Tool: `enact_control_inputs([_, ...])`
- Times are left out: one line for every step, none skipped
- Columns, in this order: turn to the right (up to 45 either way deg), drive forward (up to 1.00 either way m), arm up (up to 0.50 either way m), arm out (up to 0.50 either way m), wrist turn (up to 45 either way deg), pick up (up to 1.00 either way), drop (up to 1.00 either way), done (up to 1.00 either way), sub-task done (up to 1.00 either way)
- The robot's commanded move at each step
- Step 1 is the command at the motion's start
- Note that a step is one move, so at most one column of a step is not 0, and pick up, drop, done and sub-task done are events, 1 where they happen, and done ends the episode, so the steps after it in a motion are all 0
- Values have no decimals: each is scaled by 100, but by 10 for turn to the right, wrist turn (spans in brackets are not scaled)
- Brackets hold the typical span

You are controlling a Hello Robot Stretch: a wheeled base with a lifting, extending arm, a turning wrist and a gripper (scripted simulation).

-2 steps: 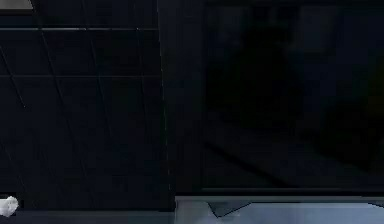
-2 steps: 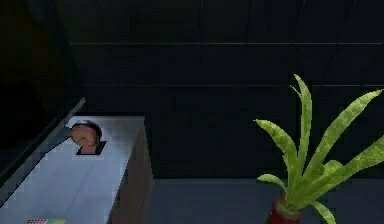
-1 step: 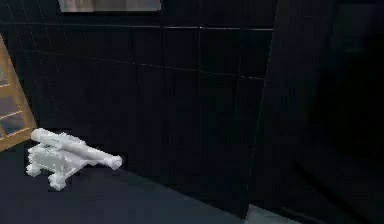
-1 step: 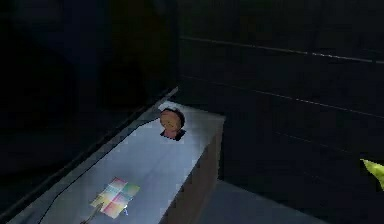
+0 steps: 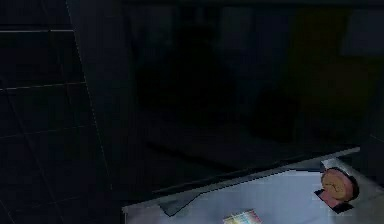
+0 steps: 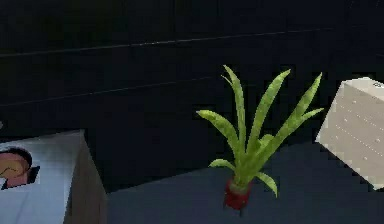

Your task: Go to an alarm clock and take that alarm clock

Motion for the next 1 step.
enact_control_inputs([450,0,0,0,0,0,0,0,0])
